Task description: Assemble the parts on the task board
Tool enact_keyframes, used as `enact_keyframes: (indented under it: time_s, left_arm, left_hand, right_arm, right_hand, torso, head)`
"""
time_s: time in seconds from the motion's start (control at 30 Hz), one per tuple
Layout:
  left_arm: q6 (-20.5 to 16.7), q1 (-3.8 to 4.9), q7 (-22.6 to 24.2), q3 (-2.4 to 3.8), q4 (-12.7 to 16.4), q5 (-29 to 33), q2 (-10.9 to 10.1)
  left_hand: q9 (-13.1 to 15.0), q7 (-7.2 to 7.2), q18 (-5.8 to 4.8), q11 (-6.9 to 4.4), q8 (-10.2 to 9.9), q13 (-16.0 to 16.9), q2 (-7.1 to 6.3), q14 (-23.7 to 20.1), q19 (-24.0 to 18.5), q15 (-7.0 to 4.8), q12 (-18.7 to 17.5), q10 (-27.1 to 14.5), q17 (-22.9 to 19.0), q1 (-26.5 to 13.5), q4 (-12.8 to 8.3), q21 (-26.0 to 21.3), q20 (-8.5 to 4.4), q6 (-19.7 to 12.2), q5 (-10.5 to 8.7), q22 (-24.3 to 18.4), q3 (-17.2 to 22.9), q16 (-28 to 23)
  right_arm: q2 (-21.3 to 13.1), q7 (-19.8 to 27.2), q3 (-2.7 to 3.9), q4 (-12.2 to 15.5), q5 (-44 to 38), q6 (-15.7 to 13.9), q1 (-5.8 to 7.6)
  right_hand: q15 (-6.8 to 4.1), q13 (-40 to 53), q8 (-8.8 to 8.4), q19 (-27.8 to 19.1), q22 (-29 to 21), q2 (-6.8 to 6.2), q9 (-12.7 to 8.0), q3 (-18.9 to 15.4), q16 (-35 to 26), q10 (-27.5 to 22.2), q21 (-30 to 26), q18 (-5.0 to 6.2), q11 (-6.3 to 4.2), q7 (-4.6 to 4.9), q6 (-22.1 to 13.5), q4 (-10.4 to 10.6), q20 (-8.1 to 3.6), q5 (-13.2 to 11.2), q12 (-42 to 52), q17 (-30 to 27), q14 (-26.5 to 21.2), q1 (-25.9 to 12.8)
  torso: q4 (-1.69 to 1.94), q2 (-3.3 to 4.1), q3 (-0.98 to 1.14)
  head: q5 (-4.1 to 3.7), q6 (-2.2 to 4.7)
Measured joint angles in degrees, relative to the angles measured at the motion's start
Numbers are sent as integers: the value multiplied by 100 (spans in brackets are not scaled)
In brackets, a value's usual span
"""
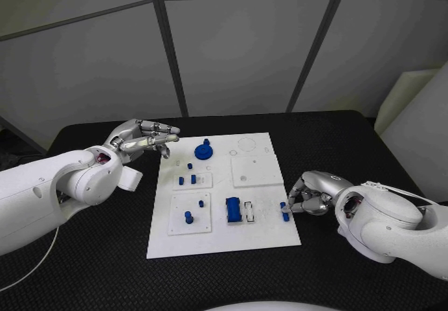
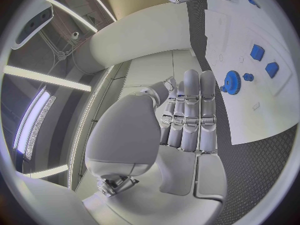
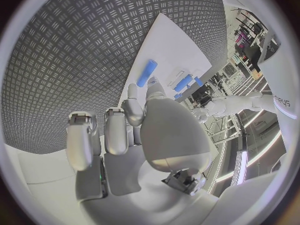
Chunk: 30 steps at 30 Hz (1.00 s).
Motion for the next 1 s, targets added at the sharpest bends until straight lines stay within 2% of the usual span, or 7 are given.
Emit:
enact_keyframes:
  time_s: [0.57,0.7,0.83,0.87,0.93,0.97,1.0]
  left_arm:
    - [1,-15,0,-1,-13,0,-1]
    - [1,-16,-1,-1,-14,0,-4]
    - [1,-16,-1,-1,-15,1,-4]
    - [1,-16,-2,-1,-15,1,-4]
    - [1,-16,-2,-1,-15,1,-4]
    - [1,-16,-2,-1,-14,1,-6]
    - [1,-16,-2,-1,-14,1,-7]
  left_hand:
    - [0,0,0,0,0,-1,0,0,0,0,0,0,1,0,0,0,0,0,0,1,0,0]
    - [0,0,0,0,0,-1,0,0,0,0,0,0,1,0,0,0,0,0,0,1,0,0]
    - [1,0,0,0,0,1,4,0,0,0,0,0,1,-4,17,0,0,0,0,-7,-17,0]
    - [1,0,1,0,0,4,18,0,0,0,0,0,1,-17,17,0,0,0,0,-7,-17,0]
    - [1,0,0,0,0,4,18,0,0,0,0,0,1,-18,17,0,0,0,0,-7,-17,0]
    - [1,0,0,0,0,4,24,0,0,0,0,0,1,-24,17,0,0,0,0,-7,-17,0]
    - [1,0,0,0,0,4,24,0,0,0,0,0,1,-24,17,0,0,0,0,-7,-17,0]
  right_arm:
    - [230,-175,-8,-95,-233,246,-25]
    - [266,-184,-76,-88,-296,281,-11]
    - [320,-197,-113,-93,-373,324,12]
    - [337,-202,-121,-98,-391,336,16]
    - [372,-209,-129,-103,-427,360,19]
    - [396,-214,-139,-112,-450,378,19]
    - [412,-218,-144,-115,-468,390,19]
  right_hand:
    - [0,-15,2,0,-1,2,-33,0,-23,0,0,0,0,-22,59,0,0,8,-28,-24,0,2]
    - [0,-14,54,0,-1,1,-13,0,-23,0,0,0,0,-34,91,0,0,30,-28,-24,0,112]
    - [0,-14,51,0,-1,0,11,0,-23,0,0,0,0,-34,111,0,0,30,-28,-24,0,138]
    - [0,-14,33,0,-1,0,196,0,-23,0,0,0,0,-34,113,0,0,30,-28,-24,0,138]
    - [0,-14,31,0,-1,22,252,-12,-22,0,0,0,0,-36,129,-12,0,30,-28,-19,0,160]
    - [0,-14,-13,0,-1,23,740,-6,-22,0,0,0,0,-36,130,-26,0,30,-28,-14,0,193]
    - [0,-14,-14,0,-1,17,940,6,-22,0,0,0,0,-36,130,-38,0,30,-28,-7,0,218]
  torso:
    - [9,0,-8]
    - [9,0,-9]
    - [10,-1,-12]
    - [10,-1,-12]
    - [11,-1,-12]
    - [11,-2,-12]
    - [11,-2,-12]
  head:
    - [29,-8]
    - [34,-17]
    - [35,-17]
    - [35,-15]
    - [37,-14]
    - [41,-14]
    - [41,-14]
